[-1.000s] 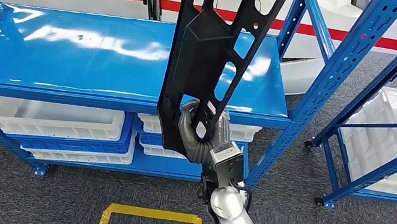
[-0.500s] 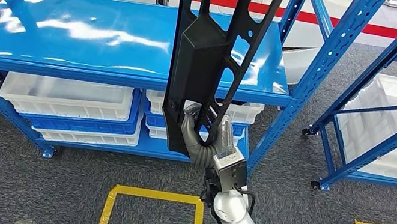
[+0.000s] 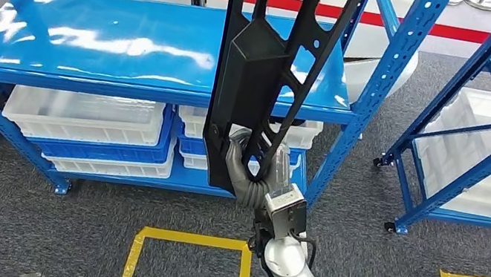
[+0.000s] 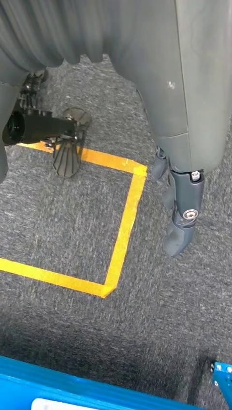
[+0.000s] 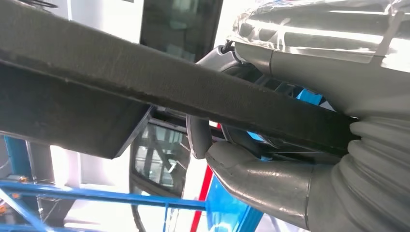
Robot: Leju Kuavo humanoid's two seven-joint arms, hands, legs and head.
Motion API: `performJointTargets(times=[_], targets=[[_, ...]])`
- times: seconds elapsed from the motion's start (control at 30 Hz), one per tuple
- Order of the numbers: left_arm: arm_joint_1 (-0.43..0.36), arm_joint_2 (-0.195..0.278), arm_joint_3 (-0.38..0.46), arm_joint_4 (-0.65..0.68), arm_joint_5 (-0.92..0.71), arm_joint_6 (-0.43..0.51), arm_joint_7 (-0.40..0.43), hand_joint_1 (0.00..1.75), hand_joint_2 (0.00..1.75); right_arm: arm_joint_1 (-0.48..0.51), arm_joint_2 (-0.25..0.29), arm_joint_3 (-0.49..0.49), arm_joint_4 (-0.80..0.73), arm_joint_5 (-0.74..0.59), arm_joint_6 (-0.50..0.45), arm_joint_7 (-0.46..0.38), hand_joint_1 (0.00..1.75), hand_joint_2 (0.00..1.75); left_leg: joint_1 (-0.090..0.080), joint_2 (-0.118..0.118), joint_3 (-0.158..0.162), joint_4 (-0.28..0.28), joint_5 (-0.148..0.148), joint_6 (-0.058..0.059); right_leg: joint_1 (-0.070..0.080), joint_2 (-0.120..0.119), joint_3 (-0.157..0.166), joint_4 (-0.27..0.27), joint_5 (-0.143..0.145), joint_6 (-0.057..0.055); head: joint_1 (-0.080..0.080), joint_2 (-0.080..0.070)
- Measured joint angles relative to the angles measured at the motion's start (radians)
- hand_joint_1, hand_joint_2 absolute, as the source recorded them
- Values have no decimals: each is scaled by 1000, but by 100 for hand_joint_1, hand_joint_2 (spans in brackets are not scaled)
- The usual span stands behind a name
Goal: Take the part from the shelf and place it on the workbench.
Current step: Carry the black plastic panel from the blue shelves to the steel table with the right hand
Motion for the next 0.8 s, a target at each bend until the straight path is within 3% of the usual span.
performJointTargets(times=[0.07, 0.17, 0.23, 0.27, 0.3, 0.37, 0.4, 0.43, 0.47, 0.5, 0.53, 0.57, 0.6, 0.63, 0.67, 0.7, 0.73, 0.8], targets=[[1, 0, 0, 0, 0, 0, 0, 0, 175, 0, 0, 0, 0, 0, 0, 0, 175, 175, 1, 0, -1, -1, 5, 0, -1, 0, -3, 2, 2, -4, 0, 0], [6, 0, 0, 0, 0, 1, 0, 0, 175, 1, 0, 0, 0, 0, 0, 0, 175, 175, 11, 0, -7, -3, 16, -7, -9, -2, -14, 7, 15, -24, -5, 0], [9, 0, 0, 1, 0, 1, 0, 0, 175, 2, 1, 0, 0, 0, 0, 0, 175, 175, 18, -2, -22, 37, -45, -13, -10, -5, -26, 7, 32, -44, -6, 0], [10, 0, 0, 1, 0, 1, 0, 0, 175, 2, 1, 1, 0, 0, 0, 0, 175, 175, 20, -3, -42, 107, -110, -17, -8, -6, -39, 8, 47, -51, -7, 0], [10, 0, 0, 1, 0, 1, 0, 0, 175, 3, 1, 1, 0, 0, 0, 0, 175, 175, 21, -4, -41, 178, -157, -19, -2, -7, -64, 10, 70, -56, -8, 0], [7, 1, 0, 1, -1, 2, -1, 0, 175, 4, 2, 1, -3, 0, 0, -4, 175, 175, 14, -11, 70, 153, -202, -4, 7, -6, -118, 11, 123, -46, -9, 0], [6, 2, 0, 0, -2, 3, -3, 0, 175, 5, 3, 1, -6, 2, -1, -8, 175, 175, 8, -13, 139, 84, -188, 10, 10, -6, -137, 8, 147, -35, -10, 0], [5, 2, 0, 0, -4, 3, -4, 0, 175, 6, 2, 1, -9, 5, -3, -13, 175, 175, 5, -13, 185, 5, -181, 24, 12, -6, -145, 8, 160, -24, -10, 0], [4, 1, 1, 0, -6, 3, -6, 0, 175, 8, -1, 1, -11, 10, -6, -18, 175, 175, 2, -9, 169, -15, -155, 34, 12, -6, -170, 68, 117, -23, -8, 0], [4, 0, 4, 0, -7, 3, -7, 0, 175, 12, -5, 2, -13, 14, -8, -22, 175, 175, 1, -4, 134, -25, -116, 41, 12, -5, -188, 151, 79, -16, -6, 0], [3, -2, 8, 0, -7, 3, -10, 0, 175, 16, -11, 2, -14, 17, -11, -25, 175, 175, 3, 0, 91, -31, -73, 42, 11, -4, -172, 193, 46, -9, -4, 0], [3, -3, 13, 0, -5, 2, -13, 0, 175, 19, -14, 3, -16, 19, -12, -27, 175, 175, -1, 0, 44, -25, -33, 36, 10, -2, -122, 186, 2, -9, -2, 0], [5, -4, 17, 0, -3, 2, -16, 0, 175, 21, -16, 4, -18, 19, -12, -29, 175, 175, -3, -1, 12, -18, -5, 27, 8, 0, -54, 118, 9, -1, -2, 0], [6, -4, 21, 0, -2, 2, -18, 0, 175, 22, -16, 4, -20, 19, -12, -30, 175, 175, -4, -3, -7, -11, 16, 19, 7, 1, 5, 34, 8, -5, -3, 0], [7, -4, 23, 0, -1, 2, -19, 0, 175, 24, -17, 4, -22, 20, -12, -31, 175, 175, -4, -4, -18, -5, 30, 13, 6, 1, 25, -7, -2, -13, -4, 0], [10, -4, 24, 0, -1, 2, -19, 0, 175, 26, -18, 5, -22, 20, -12, -31, 175, 175, 1, -6, -28, -2, 29, 9, 2, -1, 11, 0, 7, -20, -3, 0], [12, -4, 24, 1, -1, 2, -19, 0, 175, 28, -19, 5, -22, 20, -12, -31, 175, 175, 5, -6, -39, 12, 8, 4, 0, -3, -1, 6, 16, -31, -4, 0], [16, -4, 24, 2, -4, 3, -22, 0, 175, 29, -19, 6, -22, 21, -12, -31, 175, 175, 13, -7, -70, 94, -85, -7, 0, -6, -28, 10, 41, -51, -6, 0]])
